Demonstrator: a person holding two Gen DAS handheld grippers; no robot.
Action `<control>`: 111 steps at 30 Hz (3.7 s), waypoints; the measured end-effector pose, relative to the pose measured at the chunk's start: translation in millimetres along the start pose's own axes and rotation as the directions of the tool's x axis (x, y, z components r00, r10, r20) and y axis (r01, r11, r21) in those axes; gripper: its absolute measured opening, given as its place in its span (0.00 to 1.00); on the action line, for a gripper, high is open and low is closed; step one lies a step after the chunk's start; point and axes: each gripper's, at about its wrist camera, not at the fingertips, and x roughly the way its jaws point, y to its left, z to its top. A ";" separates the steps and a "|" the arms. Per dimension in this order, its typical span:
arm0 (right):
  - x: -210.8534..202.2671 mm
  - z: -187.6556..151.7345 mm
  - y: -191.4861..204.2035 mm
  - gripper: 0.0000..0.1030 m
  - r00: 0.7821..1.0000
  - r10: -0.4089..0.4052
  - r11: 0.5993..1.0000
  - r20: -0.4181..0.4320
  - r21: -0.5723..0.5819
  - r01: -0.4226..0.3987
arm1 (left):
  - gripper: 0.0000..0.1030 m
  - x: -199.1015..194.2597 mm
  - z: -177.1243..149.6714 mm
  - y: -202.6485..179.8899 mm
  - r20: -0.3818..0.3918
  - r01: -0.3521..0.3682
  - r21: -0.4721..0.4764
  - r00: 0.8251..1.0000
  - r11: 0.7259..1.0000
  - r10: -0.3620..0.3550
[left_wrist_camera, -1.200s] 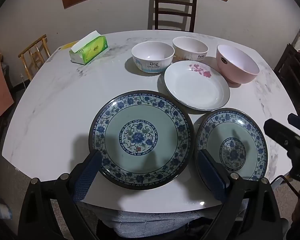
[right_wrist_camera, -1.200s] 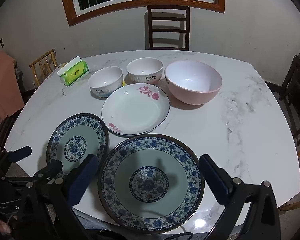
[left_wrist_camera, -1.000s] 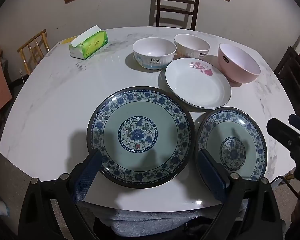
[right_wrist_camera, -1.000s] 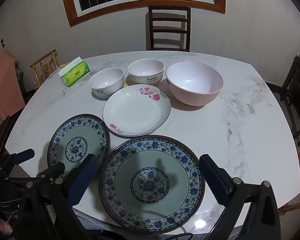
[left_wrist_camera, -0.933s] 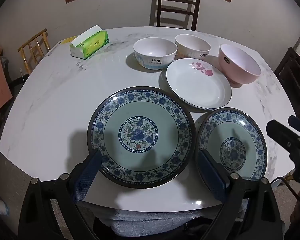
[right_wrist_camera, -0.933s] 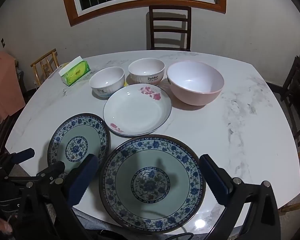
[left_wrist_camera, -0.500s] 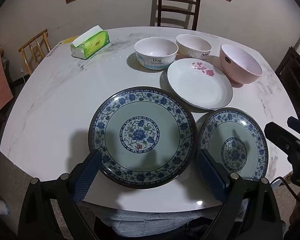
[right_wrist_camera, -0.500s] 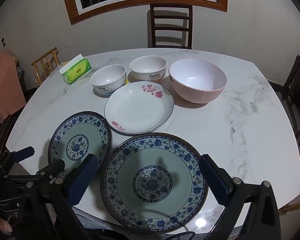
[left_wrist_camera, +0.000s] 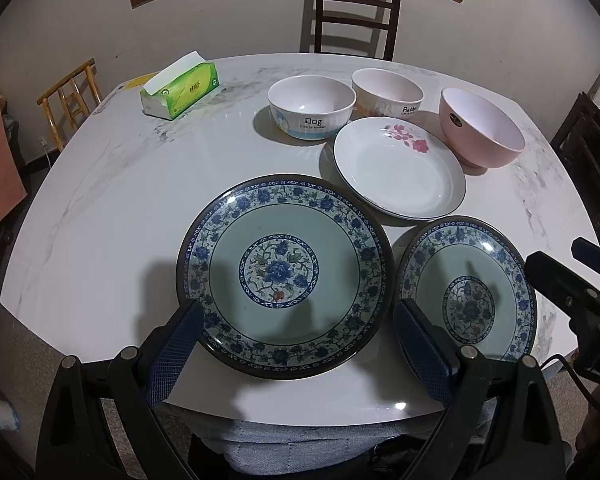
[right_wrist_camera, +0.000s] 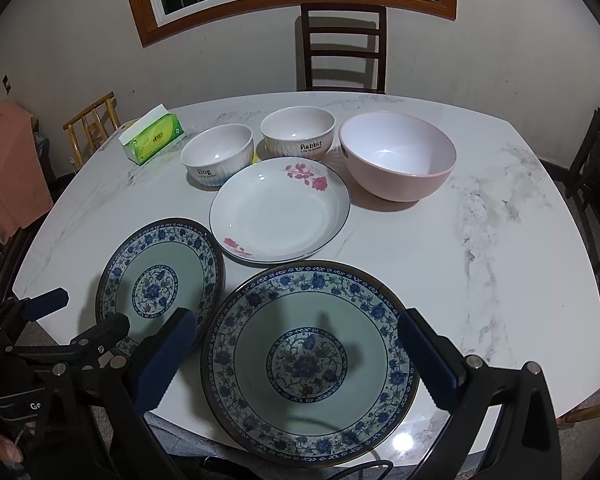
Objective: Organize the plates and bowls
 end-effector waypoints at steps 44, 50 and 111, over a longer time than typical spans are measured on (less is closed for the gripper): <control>-2.3 -0.3 0.8 1.00 1.000 0.002 1.000 -0.003 0.005 -0.002 | 0.92 0.4 -1.1 1.8 -0.003 -0.002 -0.004 1.000 1.000 0.002; -2.5 -0.5 0.9 1.00 1.000 0.001 1.000 -0.003 0.003 -0.001 | 0.92 0.8 -2.0 2.4 -0.003 -0.004 -0.004 1.000 1.000 0.004; 174.9 51.0 42.7 0.23 0.801 0.435 0.898 -0.412 0.133 -0.419 | 0.39 93.7 3.0 166.1 -0.056 0.374 -0.456 0.894 0.807 -0.445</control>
